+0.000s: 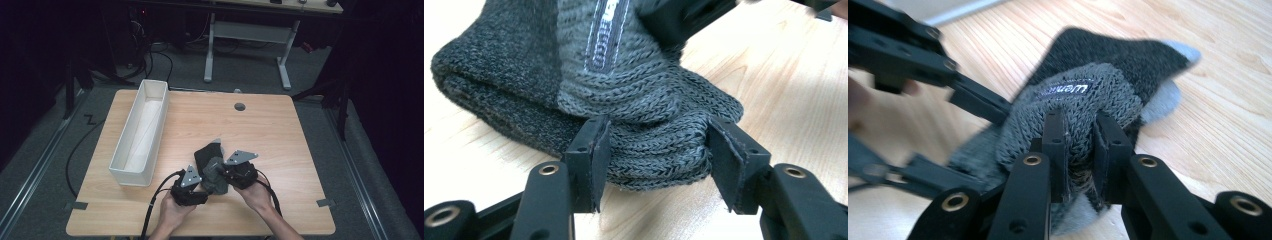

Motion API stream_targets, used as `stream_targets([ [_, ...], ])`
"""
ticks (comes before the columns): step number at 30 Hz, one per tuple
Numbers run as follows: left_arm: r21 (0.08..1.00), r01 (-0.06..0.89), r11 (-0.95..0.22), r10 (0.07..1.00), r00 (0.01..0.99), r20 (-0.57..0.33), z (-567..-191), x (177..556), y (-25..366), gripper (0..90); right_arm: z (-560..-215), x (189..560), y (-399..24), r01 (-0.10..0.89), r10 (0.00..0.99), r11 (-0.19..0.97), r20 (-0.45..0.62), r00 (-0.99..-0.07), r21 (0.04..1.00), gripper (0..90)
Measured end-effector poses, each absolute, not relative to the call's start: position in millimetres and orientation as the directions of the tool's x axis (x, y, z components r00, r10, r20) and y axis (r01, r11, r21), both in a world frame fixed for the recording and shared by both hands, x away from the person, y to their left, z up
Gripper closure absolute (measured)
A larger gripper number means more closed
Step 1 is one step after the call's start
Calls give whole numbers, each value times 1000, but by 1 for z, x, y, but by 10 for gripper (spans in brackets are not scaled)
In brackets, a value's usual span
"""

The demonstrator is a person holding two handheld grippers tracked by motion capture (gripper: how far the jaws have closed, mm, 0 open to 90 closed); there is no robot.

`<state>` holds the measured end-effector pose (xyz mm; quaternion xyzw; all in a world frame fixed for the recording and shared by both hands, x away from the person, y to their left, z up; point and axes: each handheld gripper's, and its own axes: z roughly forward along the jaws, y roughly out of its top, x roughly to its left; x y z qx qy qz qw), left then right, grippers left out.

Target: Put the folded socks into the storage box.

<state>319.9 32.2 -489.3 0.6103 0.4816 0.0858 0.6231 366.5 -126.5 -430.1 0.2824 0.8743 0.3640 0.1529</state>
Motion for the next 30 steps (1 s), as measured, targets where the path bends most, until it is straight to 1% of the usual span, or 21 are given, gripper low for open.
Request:
stream_targets([
  [6, 840, 488, 239, 701, 512, -497, -490, 321, 32, 444, -417, 354, -125, 386, 590, 572, -35, -807, 724, 780],
  [9, 837, 488, 245, 704, 505, -500, -490, 322, 33, 420, -433, 353, -123, 407, 605, 593, -51, -795, 695, 767],
  [12, 842, 470, 265, 698, 509, -504, -488, 318, 38, 347, -448, 354, -129, 414, 627, 575, -55, -777, 705, 730],
  [14, 842, 451, 298, 698, 499, -514, -484, 316, 43, 318, -451, 352, -132, 408, 632, 562, -56, -773, 719, 701],
  [19, 838, 408, 362, 712, 460, -531, -469, 321, 51, 295, -451, 350, -133, 392, 633, 552, -63, -772, 736, 620],
  [23, 825, 409, 390, 730, 409, -547, -463, 335, 52, 300, -447, 348, -138, 391, 637, 536, -55, -769, 748, 542],
  [26, 813, 419, 403, 737, 377, -560, -460, 346, 54, 299, -440, 344, -142, 374, 637, 520, -57, -769, 768, 531],
  [30, 808, 421, 411, 754, 341, -561, -457, 361, 54, 296, -425, 345, -146, 352, 638, 475, -41, -769, 806, 566],
])
